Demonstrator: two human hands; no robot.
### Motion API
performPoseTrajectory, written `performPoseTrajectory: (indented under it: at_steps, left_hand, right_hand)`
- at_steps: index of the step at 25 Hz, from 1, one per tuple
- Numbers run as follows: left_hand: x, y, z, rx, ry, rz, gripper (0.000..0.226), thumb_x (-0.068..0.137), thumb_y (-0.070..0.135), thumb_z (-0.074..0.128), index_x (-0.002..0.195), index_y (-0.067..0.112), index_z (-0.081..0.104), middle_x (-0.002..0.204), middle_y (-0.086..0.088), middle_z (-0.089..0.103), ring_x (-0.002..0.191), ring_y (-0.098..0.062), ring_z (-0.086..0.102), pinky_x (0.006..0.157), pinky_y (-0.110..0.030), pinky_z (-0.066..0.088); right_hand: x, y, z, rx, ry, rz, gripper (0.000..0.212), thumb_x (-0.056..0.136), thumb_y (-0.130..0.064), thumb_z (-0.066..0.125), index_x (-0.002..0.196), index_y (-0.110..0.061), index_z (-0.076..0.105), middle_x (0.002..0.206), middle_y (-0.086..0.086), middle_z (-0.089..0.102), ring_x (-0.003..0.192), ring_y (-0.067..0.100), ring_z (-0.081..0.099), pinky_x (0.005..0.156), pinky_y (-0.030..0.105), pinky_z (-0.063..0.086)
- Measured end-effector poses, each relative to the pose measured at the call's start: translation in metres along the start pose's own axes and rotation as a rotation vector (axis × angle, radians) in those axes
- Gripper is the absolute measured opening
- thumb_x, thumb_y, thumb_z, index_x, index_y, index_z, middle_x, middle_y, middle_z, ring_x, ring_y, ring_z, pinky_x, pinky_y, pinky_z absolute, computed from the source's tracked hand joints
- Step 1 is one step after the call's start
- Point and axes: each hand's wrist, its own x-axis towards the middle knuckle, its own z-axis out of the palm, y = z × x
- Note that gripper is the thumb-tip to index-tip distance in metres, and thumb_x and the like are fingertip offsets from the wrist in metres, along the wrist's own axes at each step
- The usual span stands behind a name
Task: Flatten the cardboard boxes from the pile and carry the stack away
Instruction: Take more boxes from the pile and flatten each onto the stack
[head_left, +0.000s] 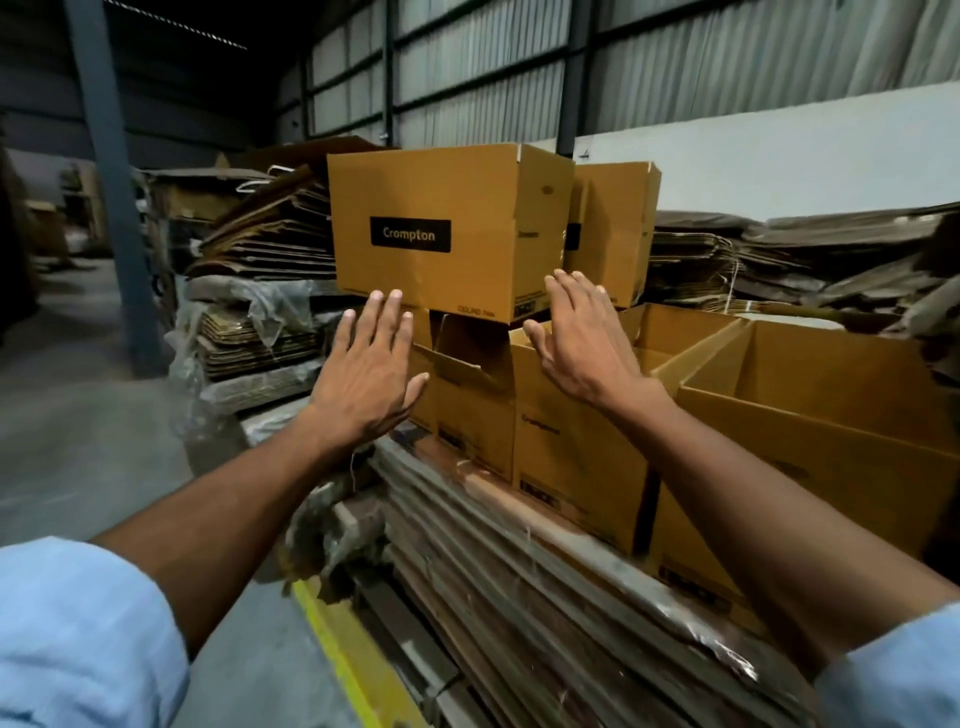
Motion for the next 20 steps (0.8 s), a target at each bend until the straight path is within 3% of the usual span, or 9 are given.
performPoseTrajectory:
  at_steps: [12,20]
  left_hand:
    - [0.140,-0.082,0.111,-0.039,0.012,-0.128,0.081,0.101,0.058,0.031,0.159,0.007,0.003,0.165,-0.017,-0.016,0.152,-0.035,-0.017,0.124,-0.054,0.003]
    - [0.276,-0.080,0.182,-0.090,-0.018,-0.147,0.079,0.101,0.056,0.035,0.158,0.008,0.009,0.166,-0.016,-0.011,0.153,-0.036,-0.011,0.124,-0.054,0.007]
  right_hand:
    - [0.212,-0.007,0.127,-0.023,0.063,-0.124,0.065,0.103,-0.044,0.042,0.154,-0.006,0.027,0.161,0.019,0.027,0.151,0.035,0.020,0.124,0.050,0.015]
    - [0.364,0.007,0.181,-0.097,0.131,-0.214,0.053,0.095,-0.039,0.058,0.136,-0.007,0.049,0.149,0.020,0.042,0.145,0.037,0.028,0.121,0.049,0.020]
